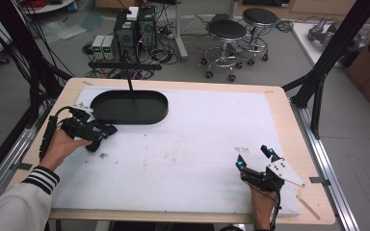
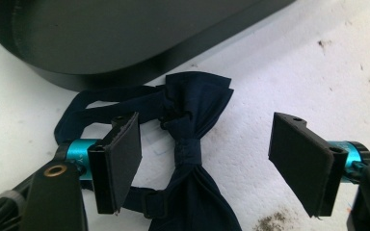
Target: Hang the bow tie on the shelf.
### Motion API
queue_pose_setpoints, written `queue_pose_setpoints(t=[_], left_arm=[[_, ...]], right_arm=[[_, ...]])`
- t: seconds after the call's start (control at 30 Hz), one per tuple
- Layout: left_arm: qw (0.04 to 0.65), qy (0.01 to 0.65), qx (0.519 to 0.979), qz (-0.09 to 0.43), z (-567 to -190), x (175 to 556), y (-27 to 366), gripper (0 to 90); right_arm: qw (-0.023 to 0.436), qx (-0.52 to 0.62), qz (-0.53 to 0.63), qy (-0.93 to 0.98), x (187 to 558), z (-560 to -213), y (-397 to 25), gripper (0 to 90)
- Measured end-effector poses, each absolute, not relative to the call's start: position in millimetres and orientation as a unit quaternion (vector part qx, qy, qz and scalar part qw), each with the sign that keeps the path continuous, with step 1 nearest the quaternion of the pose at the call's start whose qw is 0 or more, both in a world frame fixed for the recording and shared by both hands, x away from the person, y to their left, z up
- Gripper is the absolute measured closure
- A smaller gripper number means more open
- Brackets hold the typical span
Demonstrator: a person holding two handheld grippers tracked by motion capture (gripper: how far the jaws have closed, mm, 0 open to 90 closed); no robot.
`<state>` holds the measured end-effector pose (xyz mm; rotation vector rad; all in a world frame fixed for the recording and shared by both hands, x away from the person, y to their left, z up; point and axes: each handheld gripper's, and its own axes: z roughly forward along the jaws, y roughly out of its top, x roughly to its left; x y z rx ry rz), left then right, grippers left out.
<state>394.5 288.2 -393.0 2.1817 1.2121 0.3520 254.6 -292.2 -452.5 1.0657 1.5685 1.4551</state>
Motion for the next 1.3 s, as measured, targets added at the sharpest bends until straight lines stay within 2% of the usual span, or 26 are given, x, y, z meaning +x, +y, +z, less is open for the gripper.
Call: queue_pose_setpoints(t=[0.2,0.57,0.7,0.9,1.3], left_arm=[[0.265,0.454,0.842,0.12,-397,400,282,33.2],[0.241,0.47,0.842,0.107,-404,405,282,42.6],[0.24,0.473,0.841,0.105,-405,407,281,46.7],[0.236,0.477,0.841,0.096,-409,409,281,48.0],[0.229,0.485,0.838,0.099,-412,412,280,60.8]], right_arm=[[0.37,0.412,0.567,0.61,255,-453,-293,6.9],[0.368,0.414,0.567,0.609,255,-453,-293,6.9],[0.368,0.414,0.568,0.609,255,-453,-293,6.9],[0.369,0.414,0.567,0.609,255,-453,-293,6.9],[0.368,0.415,0.568,0.608,255,-453,-293,6.9]])
